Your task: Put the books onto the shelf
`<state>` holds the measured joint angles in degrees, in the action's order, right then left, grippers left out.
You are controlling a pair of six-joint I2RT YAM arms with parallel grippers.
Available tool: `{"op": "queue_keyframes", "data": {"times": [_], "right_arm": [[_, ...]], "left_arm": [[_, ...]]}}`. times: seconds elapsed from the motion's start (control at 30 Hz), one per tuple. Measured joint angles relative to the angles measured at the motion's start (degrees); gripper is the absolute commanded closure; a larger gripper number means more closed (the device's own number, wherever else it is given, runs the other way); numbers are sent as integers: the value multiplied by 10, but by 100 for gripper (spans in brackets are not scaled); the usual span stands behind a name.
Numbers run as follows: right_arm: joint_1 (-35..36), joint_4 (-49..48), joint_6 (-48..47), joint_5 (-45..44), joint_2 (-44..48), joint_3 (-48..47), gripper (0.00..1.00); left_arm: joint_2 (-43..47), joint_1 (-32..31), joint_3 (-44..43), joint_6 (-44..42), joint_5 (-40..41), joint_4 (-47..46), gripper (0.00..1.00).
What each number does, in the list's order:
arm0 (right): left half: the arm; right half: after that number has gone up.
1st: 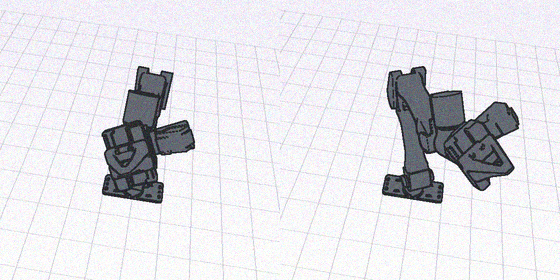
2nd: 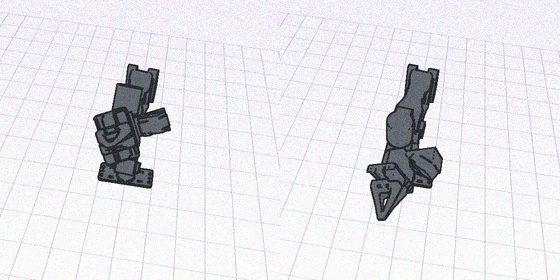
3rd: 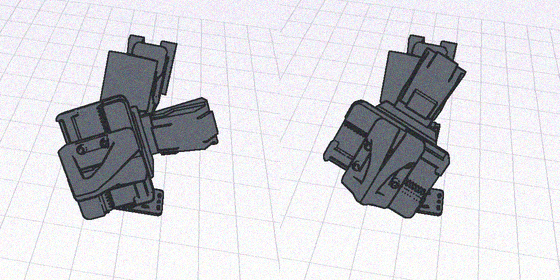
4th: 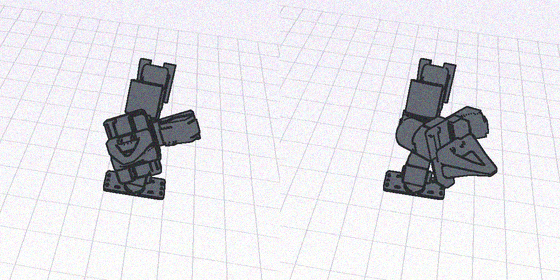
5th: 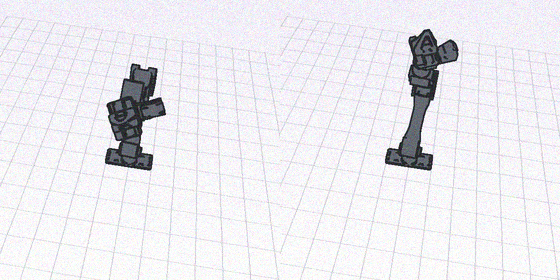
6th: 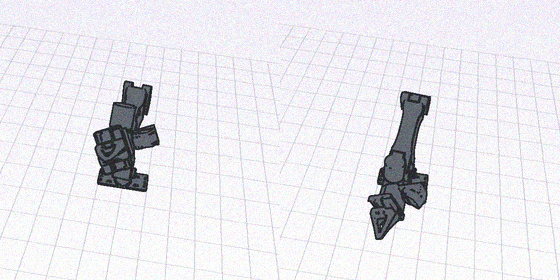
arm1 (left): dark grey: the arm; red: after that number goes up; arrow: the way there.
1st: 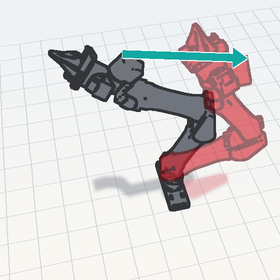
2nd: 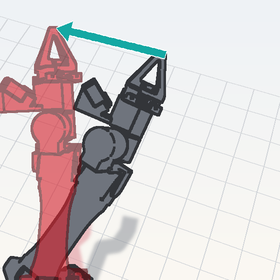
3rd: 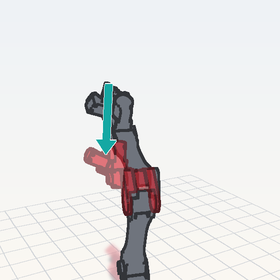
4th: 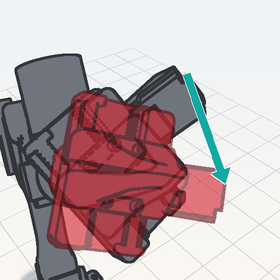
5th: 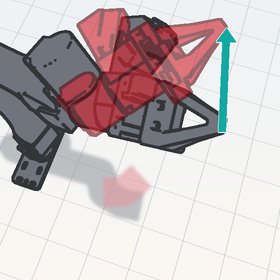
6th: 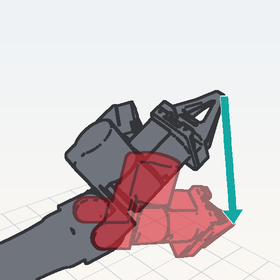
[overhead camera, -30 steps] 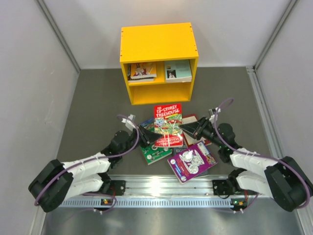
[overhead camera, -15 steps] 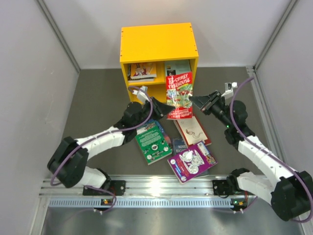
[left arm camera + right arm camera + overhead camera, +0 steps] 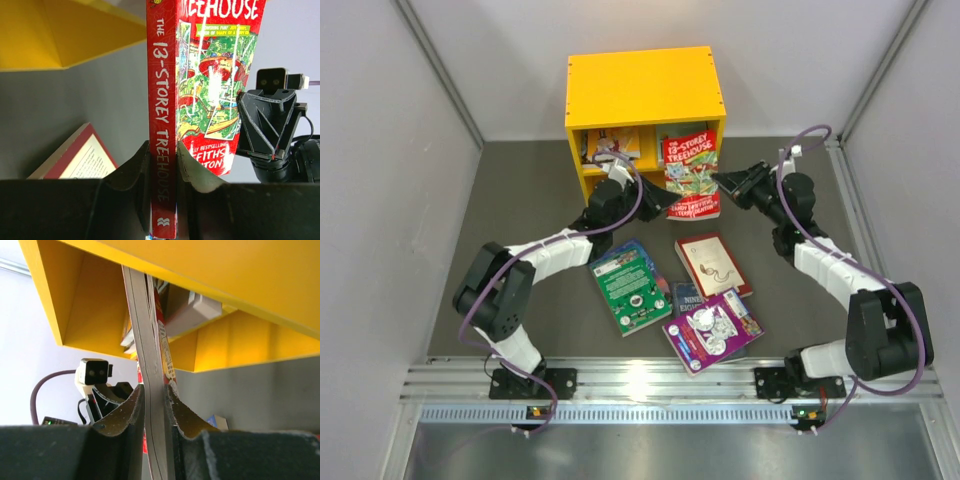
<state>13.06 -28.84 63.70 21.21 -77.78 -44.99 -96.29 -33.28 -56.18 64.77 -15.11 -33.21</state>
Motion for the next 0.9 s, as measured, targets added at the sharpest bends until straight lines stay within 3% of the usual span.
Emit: {"op": "queue_keyframes", "data": {"times": [0.2, 0.3, 0.33, 0.43, 0.67, 0.9], "right_arm": [[-2, -21, 10, 5, -30, -19, 97], [-4, -33, 19, 9, -43, -26, 70], [-5, -35, 23, 11, -48, -28, 52], [-2, -33, 30, 47, -58, -31, 34], [9, 37, 1, 116, -38, -28, 25], [6, 126, -71, 117, 92, 24, 20]], "left_arm": [[0, 5, -31, -20, 13, 43, 100], [0, 7, -53, -33, 19, 78, 100], [0, 7, -60, -35, 21, 86, 100], [0, 6, -87, -38, 21, 99, 100], [-1, 6, -143, -35, 25, 89, 100], [-30, 7, -160, -34, 25, 88, 100]]}}
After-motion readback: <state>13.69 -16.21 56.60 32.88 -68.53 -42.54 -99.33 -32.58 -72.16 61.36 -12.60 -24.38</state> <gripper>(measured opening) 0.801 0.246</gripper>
